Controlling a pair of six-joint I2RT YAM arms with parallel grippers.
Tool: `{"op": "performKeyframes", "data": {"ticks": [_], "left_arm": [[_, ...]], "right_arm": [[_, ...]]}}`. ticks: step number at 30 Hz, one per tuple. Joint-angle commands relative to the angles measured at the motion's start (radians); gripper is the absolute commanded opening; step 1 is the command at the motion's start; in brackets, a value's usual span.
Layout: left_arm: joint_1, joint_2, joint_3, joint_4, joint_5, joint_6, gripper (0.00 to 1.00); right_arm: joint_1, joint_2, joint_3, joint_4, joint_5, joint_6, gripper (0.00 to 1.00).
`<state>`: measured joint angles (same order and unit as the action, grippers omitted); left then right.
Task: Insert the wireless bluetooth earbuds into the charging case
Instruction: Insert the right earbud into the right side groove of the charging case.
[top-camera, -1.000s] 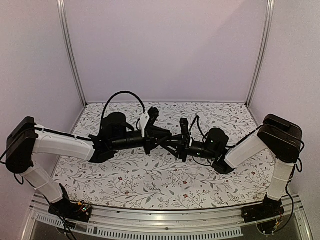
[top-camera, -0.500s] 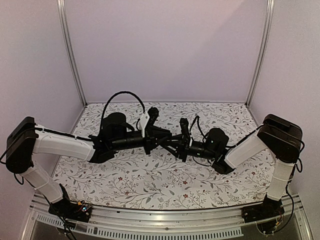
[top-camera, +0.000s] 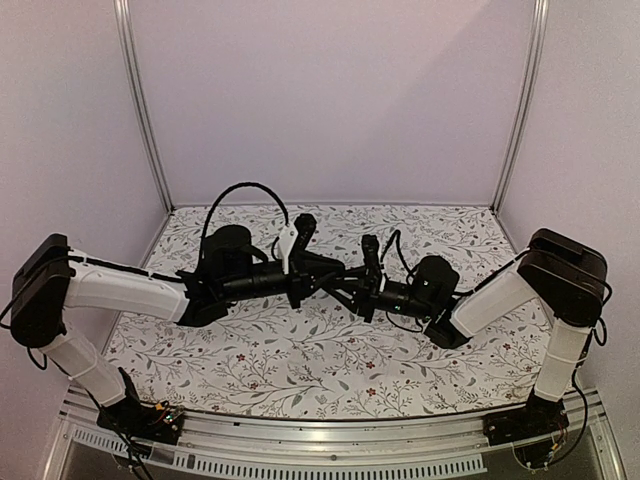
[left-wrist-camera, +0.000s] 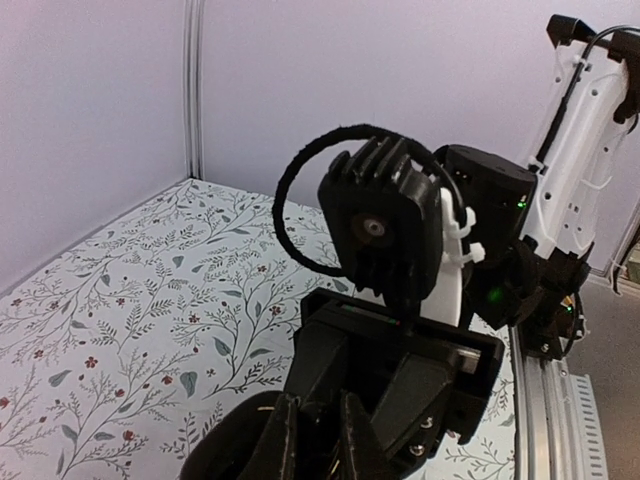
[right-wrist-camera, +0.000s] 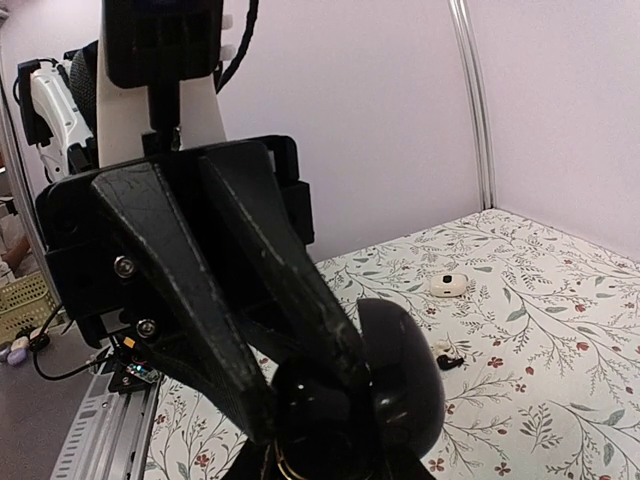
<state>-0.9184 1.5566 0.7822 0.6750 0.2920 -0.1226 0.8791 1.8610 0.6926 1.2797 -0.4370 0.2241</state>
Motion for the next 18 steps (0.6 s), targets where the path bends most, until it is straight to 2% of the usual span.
{"op": "performKeyframes", "data": {"ticks": [1,5,8,11,18], "left_arm": [[-0.014,-0.013,-0.02,-0.036,-0.019,-0.014,0.08],[-0.014,-0.009,-0.015,-0.053,-0.018,-0.014,0.1],[-0.014,-0.015,-0.011,-0.064,-0.022,-0.012,0.22],[-0.014,-0.031,-0.005,-0.068,-0.023,-0.008,0.3],[-0.015,-0.095,0.021,-0.109,-0.034,0.026,0.39]], "right_arm": [[0.006,-0.047,0.0,0.063,0.021,-0.02,0.0],[0.006,-0.051,0.007,0.042,0.012,-0.034,0.0],[0.006,-0.055,0.008,0.03,0.011,-0.042,0.0],[0.007,-0.054,0.007,0.029,0.007,-0.043,0.0],[0.005,-0.051,-0.007,0.034,0.006,-0.034,0.0]]}}
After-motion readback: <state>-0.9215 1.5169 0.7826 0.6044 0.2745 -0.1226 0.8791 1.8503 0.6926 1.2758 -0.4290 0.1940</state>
